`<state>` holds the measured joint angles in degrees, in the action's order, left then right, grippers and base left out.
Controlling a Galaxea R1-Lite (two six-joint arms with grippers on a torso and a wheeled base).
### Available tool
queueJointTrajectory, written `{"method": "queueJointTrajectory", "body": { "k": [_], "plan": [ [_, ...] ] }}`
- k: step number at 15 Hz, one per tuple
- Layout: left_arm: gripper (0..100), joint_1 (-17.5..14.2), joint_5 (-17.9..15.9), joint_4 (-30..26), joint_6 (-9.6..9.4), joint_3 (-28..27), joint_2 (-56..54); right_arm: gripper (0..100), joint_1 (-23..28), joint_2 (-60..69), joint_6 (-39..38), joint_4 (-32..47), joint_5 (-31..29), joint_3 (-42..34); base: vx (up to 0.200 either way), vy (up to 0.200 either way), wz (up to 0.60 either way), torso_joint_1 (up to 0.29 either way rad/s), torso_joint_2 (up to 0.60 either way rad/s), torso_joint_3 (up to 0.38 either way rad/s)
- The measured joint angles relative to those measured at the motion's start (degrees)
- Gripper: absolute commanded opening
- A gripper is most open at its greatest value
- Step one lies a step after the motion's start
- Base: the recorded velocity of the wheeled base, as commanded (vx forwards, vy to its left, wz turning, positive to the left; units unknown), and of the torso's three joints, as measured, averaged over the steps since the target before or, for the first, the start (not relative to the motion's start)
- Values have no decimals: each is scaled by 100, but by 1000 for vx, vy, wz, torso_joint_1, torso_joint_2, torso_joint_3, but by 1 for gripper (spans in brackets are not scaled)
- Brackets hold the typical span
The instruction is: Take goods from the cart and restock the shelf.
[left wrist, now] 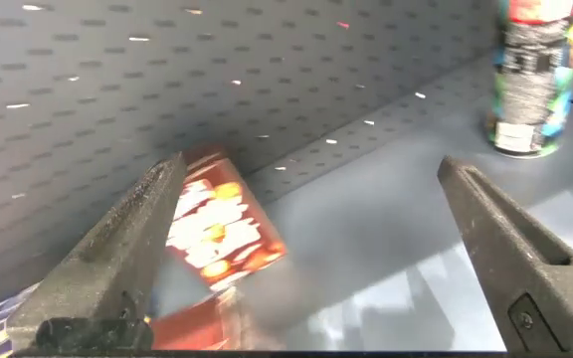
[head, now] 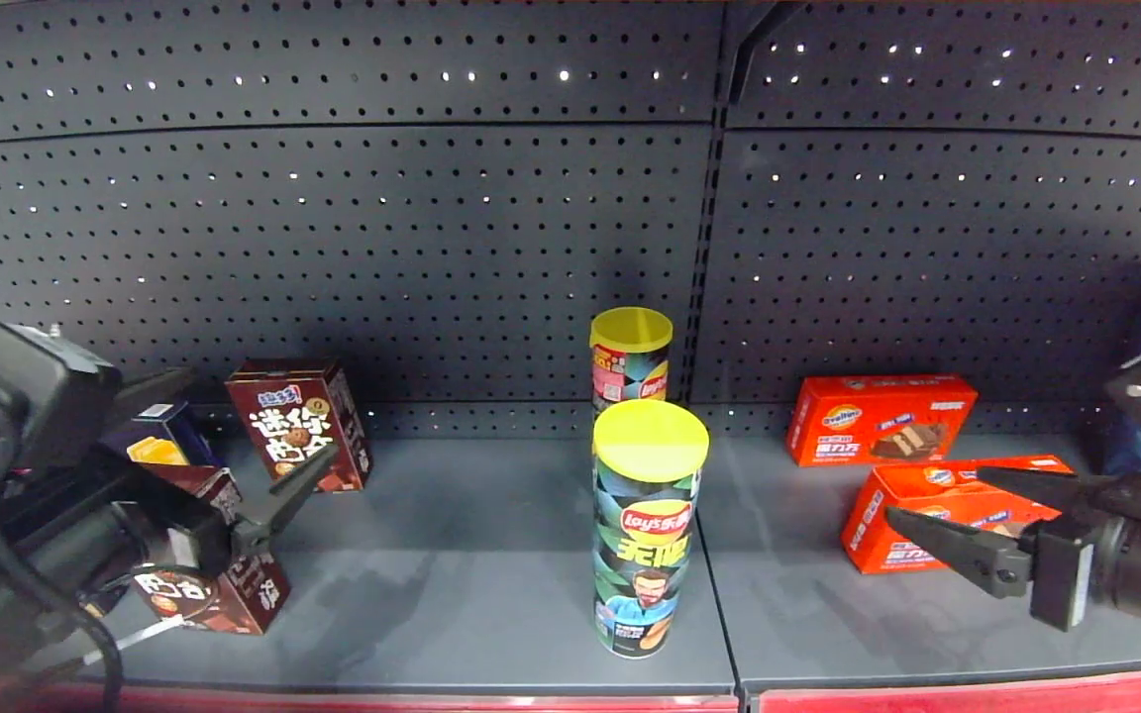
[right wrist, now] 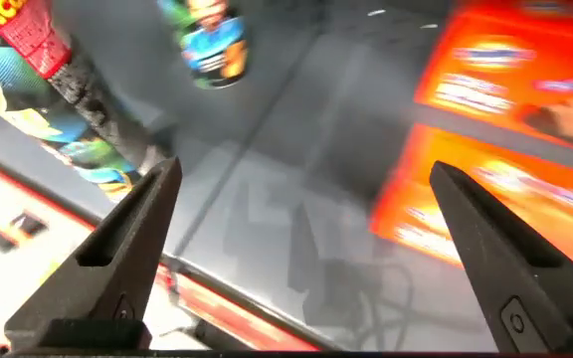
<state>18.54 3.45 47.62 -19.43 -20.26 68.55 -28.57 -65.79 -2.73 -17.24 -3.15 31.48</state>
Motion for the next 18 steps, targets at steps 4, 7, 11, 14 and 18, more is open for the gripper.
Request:
{"method": "queueJointTrajectory", "body": {
  "k": [4,7,11,14,18],
  "plan": [
    [100,-523,-80,-51,-9,507,-1069,100,477,1125,241,88,154,-627,0,0,0,0,0,0],
    [100,-959,-228,-279,6,1125,-2180,100,901,2032,377,402,301,-976,0,0,0,0,0,0],
    [100,-1296,-558,-572,88,1844,-3784,100,1570,3589,724,479,645,-1759,0,0,0,0,0,0],
    [100,-1447,-580,-777,283,1993,-4717,100,1998,4860,831,596,755,-2439,0,0,0,0,0,0],
    [100,-1491,-301,-1570,499,2026,-5552,100,2298,5794,738,758,379,-2845,0,0,0,0,0,0]
  ]
}}
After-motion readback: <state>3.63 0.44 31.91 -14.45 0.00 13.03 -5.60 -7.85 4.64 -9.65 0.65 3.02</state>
